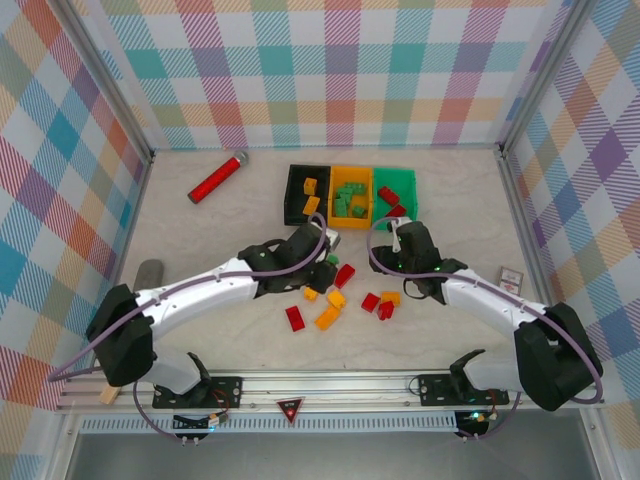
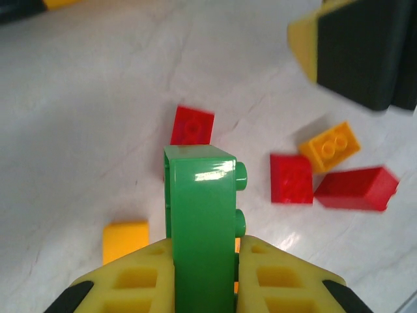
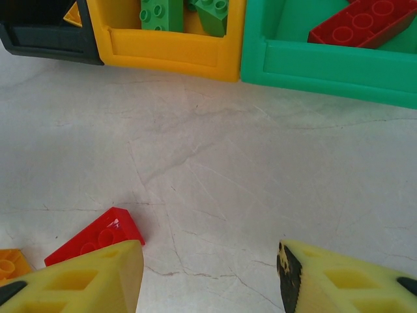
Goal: Sort the legos into containers by color
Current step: Place the lego in the container.
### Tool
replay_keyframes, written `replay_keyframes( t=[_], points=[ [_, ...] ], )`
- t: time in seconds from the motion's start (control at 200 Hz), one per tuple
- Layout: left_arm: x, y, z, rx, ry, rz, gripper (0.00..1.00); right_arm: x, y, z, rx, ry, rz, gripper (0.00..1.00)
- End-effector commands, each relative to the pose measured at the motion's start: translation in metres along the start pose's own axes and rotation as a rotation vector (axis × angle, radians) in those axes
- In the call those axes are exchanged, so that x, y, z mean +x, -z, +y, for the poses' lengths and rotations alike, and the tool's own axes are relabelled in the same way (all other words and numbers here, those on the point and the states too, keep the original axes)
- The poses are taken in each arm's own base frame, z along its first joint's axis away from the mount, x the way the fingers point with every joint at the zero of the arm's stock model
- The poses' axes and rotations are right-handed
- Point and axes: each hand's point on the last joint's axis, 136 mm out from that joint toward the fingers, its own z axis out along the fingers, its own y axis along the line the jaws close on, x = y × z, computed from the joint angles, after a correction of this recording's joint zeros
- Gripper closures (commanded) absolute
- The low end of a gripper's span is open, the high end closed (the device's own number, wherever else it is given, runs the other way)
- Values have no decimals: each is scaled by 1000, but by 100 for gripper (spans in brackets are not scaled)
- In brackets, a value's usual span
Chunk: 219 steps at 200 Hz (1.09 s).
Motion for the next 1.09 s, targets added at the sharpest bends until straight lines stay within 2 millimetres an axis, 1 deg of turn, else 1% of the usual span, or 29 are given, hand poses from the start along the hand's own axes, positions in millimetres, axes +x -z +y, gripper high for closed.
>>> replay_keyframes(
  t=[0.0, 0.065, 0.16, 0.245, 0.31, 0.495, 0.535, 0.63, 0.64, 0.79, 0.9, 0.99, 1.03, 1.055, 1.075, 1.09],
  points=[
    [-27, -7, -8, -8, 28, -50, 91, -8, 7, -1, 4, -18, -55, 43],
    [-38, -13, -11, -6, 38, -54, 94, -8, 9, -3, 15, -20, -59, 43],
    [-56, -25, -9, -7, 67, -61, 99, -11, 12, -3, 19, -25, -74, 42],
    [-71, -33, -4, 1, 110, -67, 100, -12, 15, -6, 30, -28, -86, 42],
    [-89, -38, -2, 27, 144, -82, 99, -12, 18, -9, 43, -34, -94, 42],
    [-134, -56, 22, 16, 223, -99, 97, -14, 24, -14, 66, -48, -124, 42],
    [-145, -61, 27, 11, 226, -110, 97, -15, 25, -14, 65, -49, -127, 42],
    [-164, -76, 38, 17, 243, -105, 97, -15, 27, -15, 64, -54, -140, 42],
    [-168, -76, 38, 20, 243, -112, 97, -15, 27, -15, 66, -55, -142, 42],
    [-189, -100, 61, -10, 267, -113, 96, -17, 30, -15, 67, -57, -151, 41],
    [-197, -122, 73, 16, 302, -116, 95, -16, 30, -16, 69, -58, -156, 41],
    [-203, -134, 73, 46, 313, -114, 92, -17, 30, -14, 60, -59, -157, 41],
    [-205, -138, 72, 51, 317, -112, 88, -16, 30, -15, 61, -61, -156, 41],
    [-206, -140, 72, 54, 319, -112, 83, -15, 29, -16, 63, -63, -155, 41],
    [-207, -141, 71, 57, 320, -113, 72, -16, 29, -15, 63, -62, -156, 41],
    [-208, -142, 71, 58, 321, -113, 66, -16, 29, -15, 64, -62, -154, 41]
  ],
)
